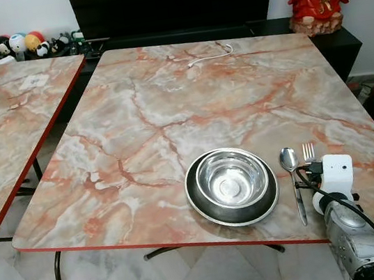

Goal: Setting the table

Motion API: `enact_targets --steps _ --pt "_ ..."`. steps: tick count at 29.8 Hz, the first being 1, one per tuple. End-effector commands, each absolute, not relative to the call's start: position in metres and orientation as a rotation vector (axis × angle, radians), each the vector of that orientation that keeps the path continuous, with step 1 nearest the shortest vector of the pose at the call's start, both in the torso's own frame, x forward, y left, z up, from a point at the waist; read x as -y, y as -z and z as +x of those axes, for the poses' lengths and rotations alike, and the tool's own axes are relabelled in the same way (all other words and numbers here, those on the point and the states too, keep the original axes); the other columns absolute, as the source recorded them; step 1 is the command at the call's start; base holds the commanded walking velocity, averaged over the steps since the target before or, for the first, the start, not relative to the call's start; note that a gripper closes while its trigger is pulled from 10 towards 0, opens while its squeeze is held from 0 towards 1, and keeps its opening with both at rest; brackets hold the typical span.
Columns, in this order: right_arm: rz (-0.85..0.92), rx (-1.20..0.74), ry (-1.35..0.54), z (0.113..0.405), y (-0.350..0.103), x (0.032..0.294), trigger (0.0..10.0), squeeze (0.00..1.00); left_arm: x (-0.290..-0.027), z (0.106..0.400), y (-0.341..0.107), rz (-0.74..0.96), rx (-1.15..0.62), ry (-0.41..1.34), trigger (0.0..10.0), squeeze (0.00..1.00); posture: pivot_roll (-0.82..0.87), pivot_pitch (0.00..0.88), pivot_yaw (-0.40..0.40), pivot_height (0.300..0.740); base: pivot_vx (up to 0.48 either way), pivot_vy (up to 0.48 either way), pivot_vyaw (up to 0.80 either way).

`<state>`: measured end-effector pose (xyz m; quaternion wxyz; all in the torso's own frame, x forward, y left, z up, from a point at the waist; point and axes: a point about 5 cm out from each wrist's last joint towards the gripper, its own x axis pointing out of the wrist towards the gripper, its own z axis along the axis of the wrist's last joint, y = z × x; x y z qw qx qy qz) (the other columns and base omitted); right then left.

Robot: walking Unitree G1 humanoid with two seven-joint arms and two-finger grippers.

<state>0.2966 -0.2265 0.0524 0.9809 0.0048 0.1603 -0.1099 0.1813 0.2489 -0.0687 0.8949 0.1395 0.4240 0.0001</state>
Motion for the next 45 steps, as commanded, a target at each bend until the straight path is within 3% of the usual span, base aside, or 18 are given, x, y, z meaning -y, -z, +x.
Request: enact_targets --steps 1,7,10,12,45 --pt "0.001 -0.354 0.223 0.295 -0.047 0.227 10.0 0.59 -0.25 0.178 0.07 0.298 -0.894 0.002 10.0 0.0 0.06 0.027 0.006 0.74 0.0 0.0 0.0" --pt "0.001 -0.35 0.217 0.295 -0.047 0.227 10.0 0.6 -0.25 0.179 0.07 0.298 -0.889 0.005 10.0 0.0 0.06 0.027 0.006 0.74 0.0 0.0 0.0" --pt "0.001 -0.351 0.219 0.295 -0.046 0.226 10.0 0.51 -0.246 0.18 0.07 0.297 -0.885 0.009 10.0 0.0 0.06 0.027 0.006 0.74 0.0 0.0 0.0" --pt "0.003 -0.343 0.22 0.295 -0.047 0.226 10.0 0.0 -0.245 0.181 0.07 0.297 -0.884 0.01 10.0 0.0 0.06 0.028 0.008 0.74 0.0 0.0 0.0" --pt "0.033 -0.182 0.206 0.302 -0.069 0.225 10.0 0.0 -0.249 0.178 0.07 0.302 -0.895 0.008 10.0 0.0 0.06 0.024 0.008 0.74 0.0 0.0 0.0"
